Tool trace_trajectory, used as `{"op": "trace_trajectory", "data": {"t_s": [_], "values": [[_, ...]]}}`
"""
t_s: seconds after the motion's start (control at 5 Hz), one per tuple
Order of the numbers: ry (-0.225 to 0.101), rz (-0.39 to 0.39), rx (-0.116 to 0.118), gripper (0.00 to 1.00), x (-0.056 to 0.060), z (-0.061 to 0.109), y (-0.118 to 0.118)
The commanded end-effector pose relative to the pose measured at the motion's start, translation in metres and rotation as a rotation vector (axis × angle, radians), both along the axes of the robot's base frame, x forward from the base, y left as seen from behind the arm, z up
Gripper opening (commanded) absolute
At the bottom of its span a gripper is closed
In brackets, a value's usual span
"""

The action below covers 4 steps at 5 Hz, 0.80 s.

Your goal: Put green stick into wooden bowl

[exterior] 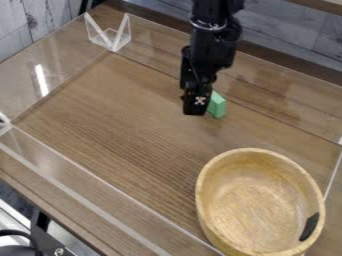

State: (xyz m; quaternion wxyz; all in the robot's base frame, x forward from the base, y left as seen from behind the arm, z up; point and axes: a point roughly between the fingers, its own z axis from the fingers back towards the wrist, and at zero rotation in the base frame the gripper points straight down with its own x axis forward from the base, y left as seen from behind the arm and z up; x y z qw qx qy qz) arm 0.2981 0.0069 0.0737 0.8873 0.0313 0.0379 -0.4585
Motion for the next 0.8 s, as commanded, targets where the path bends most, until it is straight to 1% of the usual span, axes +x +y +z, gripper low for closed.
{"op": "trace_trajectory", "data": {"t_s": [0.0,0.2,0.4,0.6], "values": [[-0.042,-0.020,0.020,1.00,0.0056,0.0042,0.0016],[-0.048,-0.027,0.042,1.00,0.0076,-0.0003,0.0037],[-0.048,-0.020,0.052,0.00,0.0089,-0.0039,0.0043],[-0.051,-0.011,0.059,0.00,0.0099,-0.0053,0.0043]]}}
